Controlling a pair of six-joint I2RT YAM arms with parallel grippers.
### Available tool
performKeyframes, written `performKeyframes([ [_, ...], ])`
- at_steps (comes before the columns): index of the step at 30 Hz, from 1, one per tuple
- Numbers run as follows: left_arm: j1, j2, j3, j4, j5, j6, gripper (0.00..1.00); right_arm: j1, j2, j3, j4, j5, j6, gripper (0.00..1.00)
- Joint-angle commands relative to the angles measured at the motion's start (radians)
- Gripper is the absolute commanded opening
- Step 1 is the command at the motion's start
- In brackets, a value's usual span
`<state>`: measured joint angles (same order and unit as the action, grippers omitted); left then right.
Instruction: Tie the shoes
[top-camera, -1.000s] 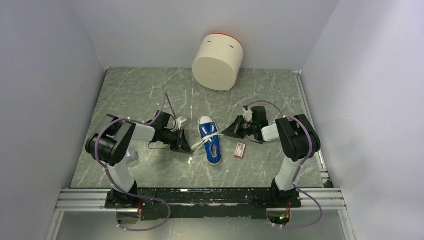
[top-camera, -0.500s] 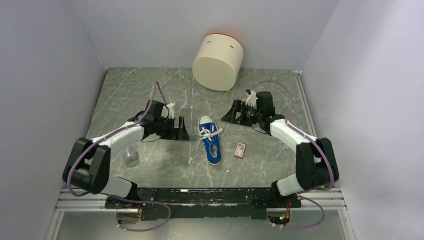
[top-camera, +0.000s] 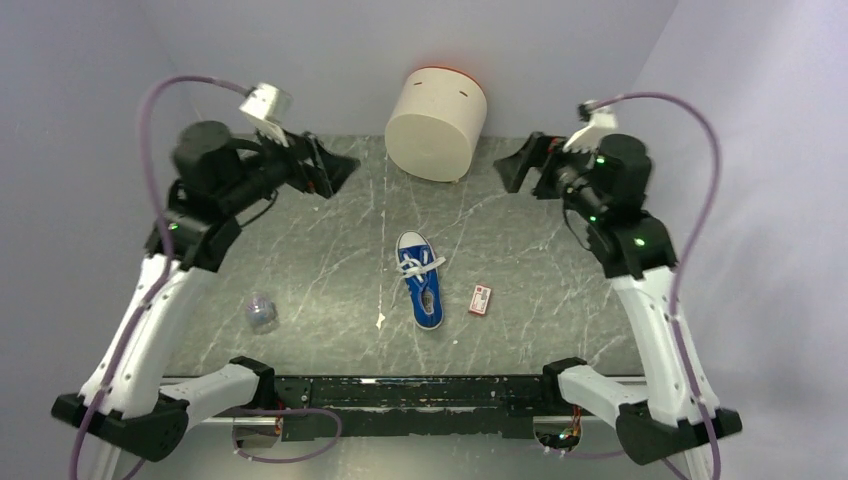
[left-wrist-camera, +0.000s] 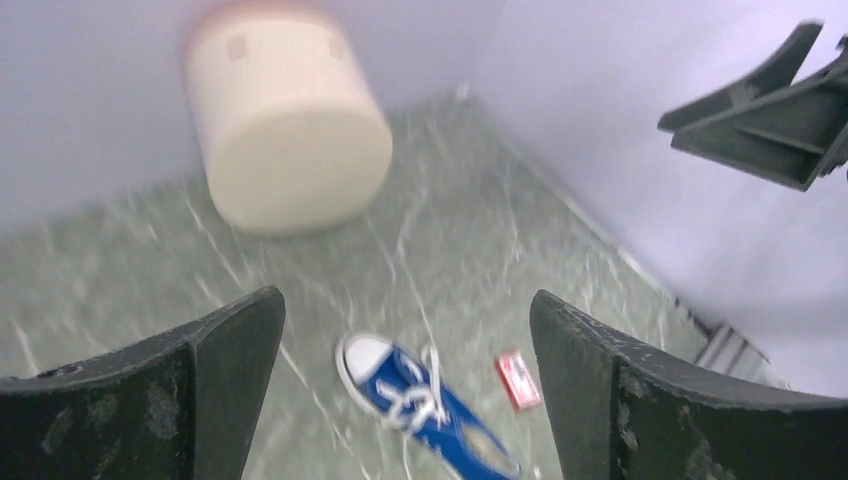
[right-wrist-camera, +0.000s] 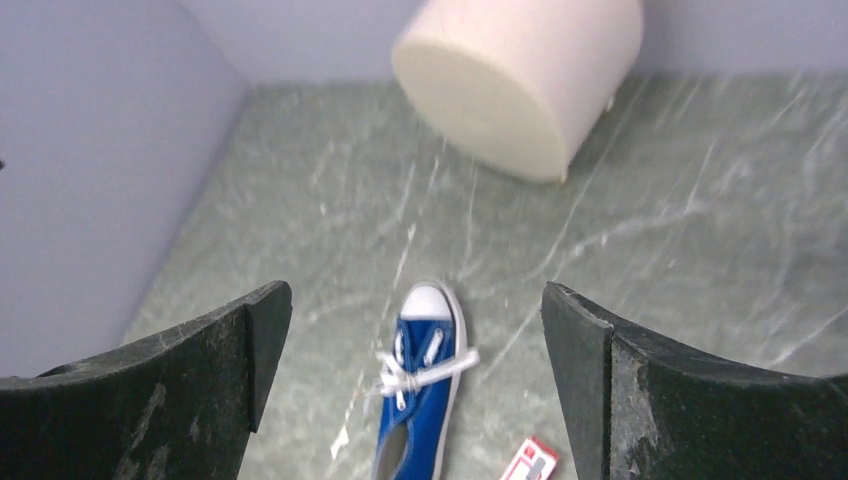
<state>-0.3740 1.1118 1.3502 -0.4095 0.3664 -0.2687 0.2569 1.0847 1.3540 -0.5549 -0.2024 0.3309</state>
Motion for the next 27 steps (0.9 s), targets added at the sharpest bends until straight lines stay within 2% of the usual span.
performKeyframes([
  [1,0.003,-0.009,0.216,-0.074,-0.061,0.092,0.97,-0.001,-0.03,0.182,-0.239,0.15,-0.015,1.0],
  [6,0.003,0.035,0.436,-0.136,-0.11,0.177,0.97,0.0,-0.029,0.37,-0.308,0.198,0.011,1.0],
  [10,0.003,0.043,0.519,-0.13,-0.118,0.206,0.98,0.0,-0.016,0.46,-0.335,0.199,0.016,1.0],
  [27,0.003,-0.005,0.486,-0.124,-0.115,0.228,0.98,0.0,-0.031,0.438,-0.31,0.211,0.029,1.0],
])
